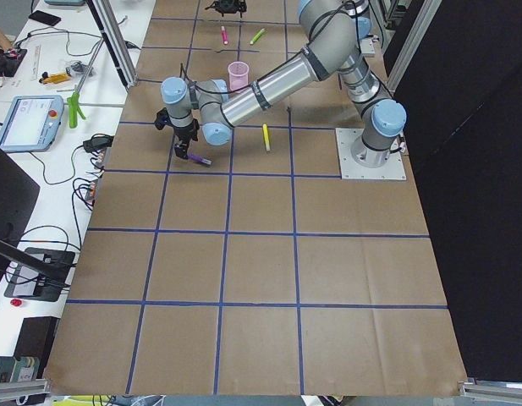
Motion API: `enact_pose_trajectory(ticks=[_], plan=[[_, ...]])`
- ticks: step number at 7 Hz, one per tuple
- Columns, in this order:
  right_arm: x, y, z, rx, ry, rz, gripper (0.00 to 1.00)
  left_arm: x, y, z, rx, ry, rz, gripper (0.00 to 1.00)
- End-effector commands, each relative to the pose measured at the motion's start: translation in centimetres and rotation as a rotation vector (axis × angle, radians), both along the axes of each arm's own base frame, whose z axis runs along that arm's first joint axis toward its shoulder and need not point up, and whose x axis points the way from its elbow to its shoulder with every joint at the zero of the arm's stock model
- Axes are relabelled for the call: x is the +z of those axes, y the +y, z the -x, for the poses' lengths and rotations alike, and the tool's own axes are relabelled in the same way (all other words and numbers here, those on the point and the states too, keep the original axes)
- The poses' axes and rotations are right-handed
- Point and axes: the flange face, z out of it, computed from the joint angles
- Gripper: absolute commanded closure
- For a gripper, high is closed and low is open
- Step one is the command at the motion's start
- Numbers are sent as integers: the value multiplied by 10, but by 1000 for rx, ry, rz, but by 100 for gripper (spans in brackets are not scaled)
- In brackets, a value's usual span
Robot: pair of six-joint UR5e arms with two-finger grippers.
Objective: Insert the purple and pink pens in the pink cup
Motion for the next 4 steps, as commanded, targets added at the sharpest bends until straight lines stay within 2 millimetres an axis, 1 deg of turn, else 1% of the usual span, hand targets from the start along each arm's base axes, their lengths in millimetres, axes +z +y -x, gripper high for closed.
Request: enact_pose_trajectory(ticks=[1,2,3,4], plan=[[-29,-10,-19,34,13,56,0,-9,-6,-1,0,2,-1,6],[-40,-9,-28,49,25,42,0,-10,-9,-2,-3,0,12,9],[-42,-8,-33,55,25,39,0,-14,-9,0,-3,0,6,12],[-52,-8,-34,61,25,24,0,-14,-9,3,-6,1,7,16]])
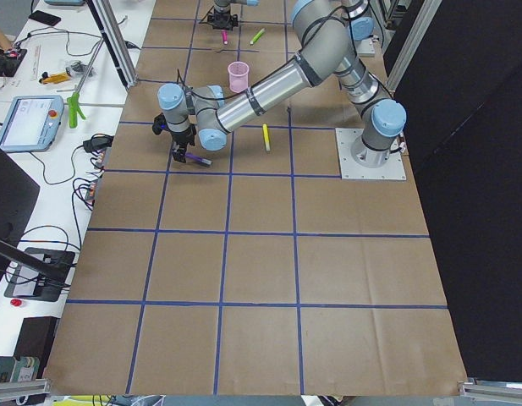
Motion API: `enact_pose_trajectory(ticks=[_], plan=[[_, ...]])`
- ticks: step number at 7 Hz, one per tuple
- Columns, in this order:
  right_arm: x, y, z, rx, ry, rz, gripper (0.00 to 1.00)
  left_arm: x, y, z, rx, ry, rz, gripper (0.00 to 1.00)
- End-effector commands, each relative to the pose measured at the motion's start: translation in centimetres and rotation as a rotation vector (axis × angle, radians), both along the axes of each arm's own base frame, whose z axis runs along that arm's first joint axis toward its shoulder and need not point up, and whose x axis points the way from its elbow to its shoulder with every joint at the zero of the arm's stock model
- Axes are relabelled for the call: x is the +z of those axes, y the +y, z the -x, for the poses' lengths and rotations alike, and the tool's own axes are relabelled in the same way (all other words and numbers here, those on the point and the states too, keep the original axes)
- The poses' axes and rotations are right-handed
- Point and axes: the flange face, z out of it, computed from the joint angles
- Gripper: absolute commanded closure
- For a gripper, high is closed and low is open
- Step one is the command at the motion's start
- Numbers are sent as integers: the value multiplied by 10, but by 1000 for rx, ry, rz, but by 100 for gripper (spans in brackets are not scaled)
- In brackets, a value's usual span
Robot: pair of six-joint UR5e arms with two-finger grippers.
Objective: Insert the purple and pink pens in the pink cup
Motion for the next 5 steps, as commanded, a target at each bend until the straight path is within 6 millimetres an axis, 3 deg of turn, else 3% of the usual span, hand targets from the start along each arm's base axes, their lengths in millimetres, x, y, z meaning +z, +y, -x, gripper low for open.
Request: enact_pose_trajectory(ticks=[1,2,3,5], plan=[[-13,-2,-4,13,1,10,0,-1,0,6,-9,-2,-1,33],[-13,-3,-4,20,2,16,0,-3,1,6,-6,-1,-5,61],[-13,-3,-4,22,2,17,0,0,0,6,-6,-1,1,82],[-11,-4,-4,22,1,20,0,2,-1,5,-7,-3,5,100]])
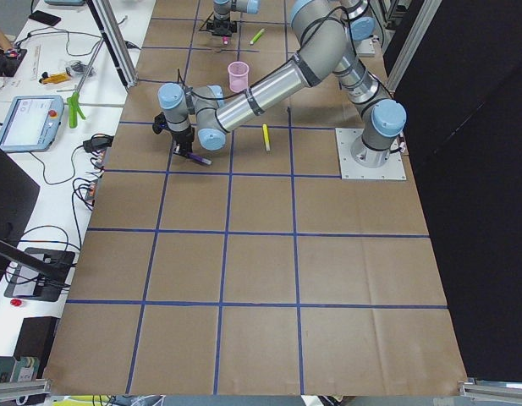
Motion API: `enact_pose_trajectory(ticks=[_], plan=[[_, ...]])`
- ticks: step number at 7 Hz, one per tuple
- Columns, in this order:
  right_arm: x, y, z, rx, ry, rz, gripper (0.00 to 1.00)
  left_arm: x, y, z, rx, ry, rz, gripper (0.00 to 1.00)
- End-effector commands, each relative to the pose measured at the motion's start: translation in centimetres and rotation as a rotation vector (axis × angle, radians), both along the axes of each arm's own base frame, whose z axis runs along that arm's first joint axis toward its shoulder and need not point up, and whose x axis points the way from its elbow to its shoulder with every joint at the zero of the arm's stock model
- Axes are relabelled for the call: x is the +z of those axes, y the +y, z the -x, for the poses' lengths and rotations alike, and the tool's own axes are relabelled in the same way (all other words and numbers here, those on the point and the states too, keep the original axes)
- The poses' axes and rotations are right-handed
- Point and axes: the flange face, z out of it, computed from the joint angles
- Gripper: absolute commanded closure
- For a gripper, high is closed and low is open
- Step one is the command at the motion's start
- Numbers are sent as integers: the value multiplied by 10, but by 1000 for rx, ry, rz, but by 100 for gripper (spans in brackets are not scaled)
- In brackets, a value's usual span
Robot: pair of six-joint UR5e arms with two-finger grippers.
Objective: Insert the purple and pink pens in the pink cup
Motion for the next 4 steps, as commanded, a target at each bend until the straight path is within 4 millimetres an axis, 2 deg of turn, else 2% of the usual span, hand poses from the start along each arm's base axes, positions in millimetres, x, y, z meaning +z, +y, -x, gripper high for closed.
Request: enact_pose_trajectory(ticks=[1,2,3,4], plan=[[0,0,0,2,-1,0,0,5,0,0,-1,-1,8,100],[1,0,0,4,-1,0,0,10,0,4,-9,-3,16,100],[4,0,0,2,1,6,6,25,1,11,-15,-1,33,100],[8,0,0,1,4,10,22,51,9,14,-14,-4,48,100]])
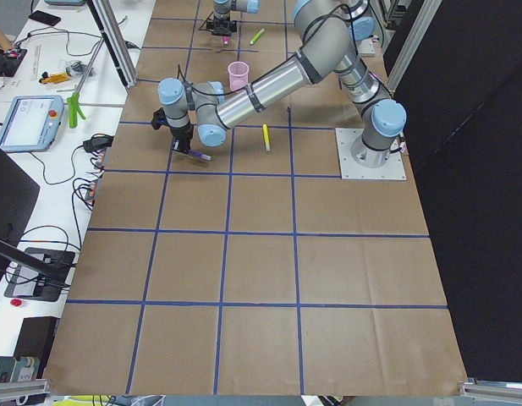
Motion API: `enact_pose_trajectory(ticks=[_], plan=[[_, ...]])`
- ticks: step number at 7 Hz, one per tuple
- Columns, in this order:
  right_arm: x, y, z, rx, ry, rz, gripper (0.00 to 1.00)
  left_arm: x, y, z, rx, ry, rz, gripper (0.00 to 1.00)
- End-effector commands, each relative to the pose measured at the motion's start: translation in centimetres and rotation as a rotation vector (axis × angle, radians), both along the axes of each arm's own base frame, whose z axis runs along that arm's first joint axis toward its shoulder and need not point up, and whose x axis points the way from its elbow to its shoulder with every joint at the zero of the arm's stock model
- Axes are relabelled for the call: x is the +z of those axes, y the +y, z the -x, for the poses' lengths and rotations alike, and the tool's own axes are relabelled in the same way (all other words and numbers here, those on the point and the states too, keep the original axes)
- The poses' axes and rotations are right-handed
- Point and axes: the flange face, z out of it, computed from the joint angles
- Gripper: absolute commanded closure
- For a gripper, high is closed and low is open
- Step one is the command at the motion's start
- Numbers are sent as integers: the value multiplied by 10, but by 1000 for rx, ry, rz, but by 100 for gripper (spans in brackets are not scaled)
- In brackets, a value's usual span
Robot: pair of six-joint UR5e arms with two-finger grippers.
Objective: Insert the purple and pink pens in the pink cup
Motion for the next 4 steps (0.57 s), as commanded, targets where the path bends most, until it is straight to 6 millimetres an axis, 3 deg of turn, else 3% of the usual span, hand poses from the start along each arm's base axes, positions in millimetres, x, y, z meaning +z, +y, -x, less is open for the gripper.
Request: enact_pose_trajectory(ticks=[1,3,4], plan=[[2,0,0,-1,4,2,31,50,17,21,6,2,-4,100],[-1,3,-2,4,4,-6,31,108,43,57,4,10,-43,100],[-3,7,-2,4,6,-15,34,135,55,63,38,12,-58,100]])
